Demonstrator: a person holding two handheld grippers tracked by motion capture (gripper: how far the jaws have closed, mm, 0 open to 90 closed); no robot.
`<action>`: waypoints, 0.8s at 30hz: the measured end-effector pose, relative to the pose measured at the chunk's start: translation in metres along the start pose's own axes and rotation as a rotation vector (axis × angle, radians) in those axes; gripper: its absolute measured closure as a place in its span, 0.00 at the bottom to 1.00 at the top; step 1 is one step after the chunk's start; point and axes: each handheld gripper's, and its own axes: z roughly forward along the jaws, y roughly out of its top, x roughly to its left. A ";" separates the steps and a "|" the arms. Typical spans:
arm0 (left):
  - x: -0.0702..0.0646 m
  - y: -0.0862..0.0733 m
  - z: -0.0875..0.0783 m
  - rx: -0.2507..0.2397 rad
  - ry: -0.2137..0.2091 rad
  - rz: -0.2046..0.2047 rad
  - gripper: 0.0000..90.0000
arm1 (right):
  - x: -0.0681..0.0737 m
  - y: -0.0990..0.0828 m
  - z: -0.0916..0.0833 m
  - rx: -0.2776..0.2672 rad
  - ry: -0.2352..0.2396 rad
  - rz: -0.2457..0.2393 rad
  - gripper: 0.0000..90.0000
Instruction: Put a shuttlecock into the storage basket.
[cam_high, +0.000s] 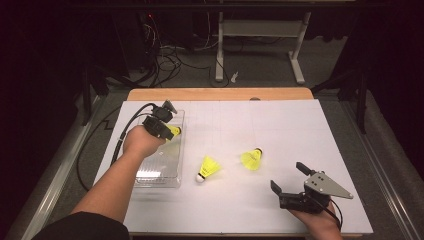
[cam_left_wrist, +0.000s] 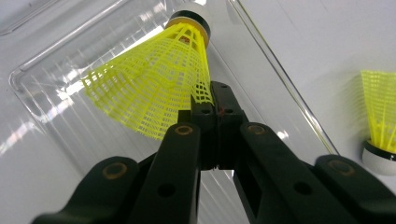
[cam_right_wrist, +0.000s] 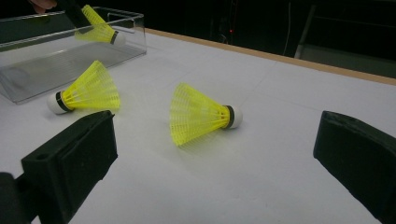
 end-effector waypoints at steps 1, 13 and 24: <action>0.001 0.000 0.001 0.001 0.002 -0.005 0.99 | 0.000 0.000 0.000 0.000 0.000 -0.001 0.00; -0.001 0.000 0.015 0.025 -0.013 0.004 0.99 | 0.000 0.000 0.000 0.000 0.001 -0.001 0.00; -0.001 -0.004 0.022 0.034 -0.041 0.004 0.98 | 0.001 0.000 0.001 0.001 0.003 -0.004 0.00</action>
